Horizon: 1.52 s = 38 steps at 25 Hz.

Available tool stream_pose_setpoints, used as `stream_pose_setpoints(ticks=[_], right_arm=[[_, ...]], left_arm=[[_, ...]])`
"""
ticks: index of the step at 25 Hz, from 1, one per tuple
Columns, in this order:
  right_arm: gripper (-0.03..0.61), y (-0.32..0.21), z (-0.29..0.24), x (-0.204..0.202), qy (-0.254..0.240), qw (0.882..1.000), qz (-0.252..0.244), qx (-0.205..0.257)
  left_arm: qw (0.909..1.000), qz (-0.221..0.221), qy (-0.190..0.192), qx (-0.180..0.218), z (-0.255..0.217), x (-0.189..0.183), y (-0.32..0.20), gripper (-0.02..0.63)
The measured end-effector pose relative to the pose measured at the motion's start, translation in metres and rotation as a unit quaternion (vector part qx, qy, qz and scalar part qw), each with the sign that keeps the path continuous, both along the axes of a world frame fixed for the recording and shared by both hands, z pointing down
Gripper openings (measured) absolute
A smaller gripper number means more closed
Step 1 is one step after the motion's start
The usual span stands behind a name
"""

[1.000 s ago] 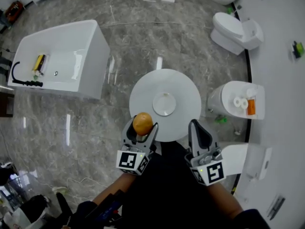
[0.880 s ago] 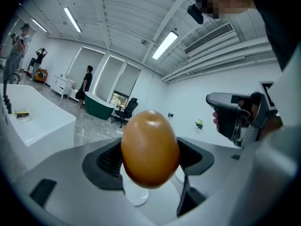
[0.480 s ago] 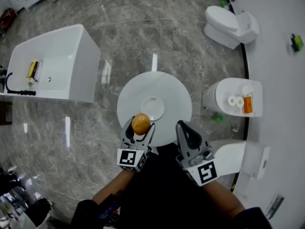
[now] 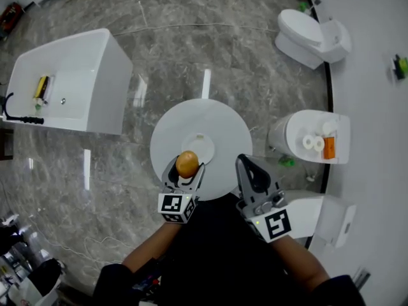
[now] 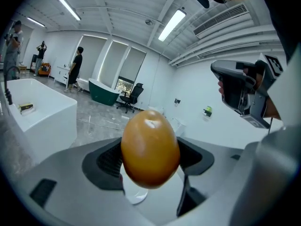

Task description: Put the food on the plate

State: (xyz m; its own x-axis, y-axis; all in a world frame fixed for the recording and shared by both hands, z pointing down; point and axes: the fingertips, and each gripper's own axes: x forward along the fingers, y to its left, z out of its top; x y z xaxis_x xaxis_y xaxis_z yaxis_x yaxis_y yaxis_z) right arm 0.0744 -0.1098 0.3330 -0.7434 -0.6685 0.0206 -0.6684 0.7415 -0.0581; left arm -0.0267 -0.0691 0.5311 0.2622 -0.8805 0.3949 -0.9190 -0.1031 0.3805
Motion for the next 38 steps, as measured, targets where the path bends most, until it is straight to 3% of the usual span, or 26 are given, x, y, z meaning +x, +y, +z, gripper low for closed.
stream_pose_setpoints(ticks=[8,13,20,26,38], right_arm=[[0.008,-0.011,0.008,-0.003,0.011,1.0,-0.023,-0.007],[0.008,-0.014,0.021,-0.002,0.024,0.999,-0.027,-0.017],[0.008,-0.017,0.04,0.006,0.04,0.998,-0.017,-0.035],[0.008,-0.018,0.048,0.006,0.042,0.997,-0.027,-0.05],[0.008,-0.027,0.068,-0.008,0.061,0.996,-0.038,-0.059]], left_arm=[[0.9992,0.013,0.002,-0.037,0.043,0.005,-0.002,0.336],[0.9974,-0.007,0.031,-0.065,0.06,0.007,-0.006,0.336],[0.9965,0.024,0.015,-0.079,0.084,0.021,-0.01,0.336],[0.9931,0.004,0.02,-0.115,0.111,0.019,-0.01,0.336],[0.9879,0.015,0.013,-0.154,0.144,0.018,-0.015,0.336]])
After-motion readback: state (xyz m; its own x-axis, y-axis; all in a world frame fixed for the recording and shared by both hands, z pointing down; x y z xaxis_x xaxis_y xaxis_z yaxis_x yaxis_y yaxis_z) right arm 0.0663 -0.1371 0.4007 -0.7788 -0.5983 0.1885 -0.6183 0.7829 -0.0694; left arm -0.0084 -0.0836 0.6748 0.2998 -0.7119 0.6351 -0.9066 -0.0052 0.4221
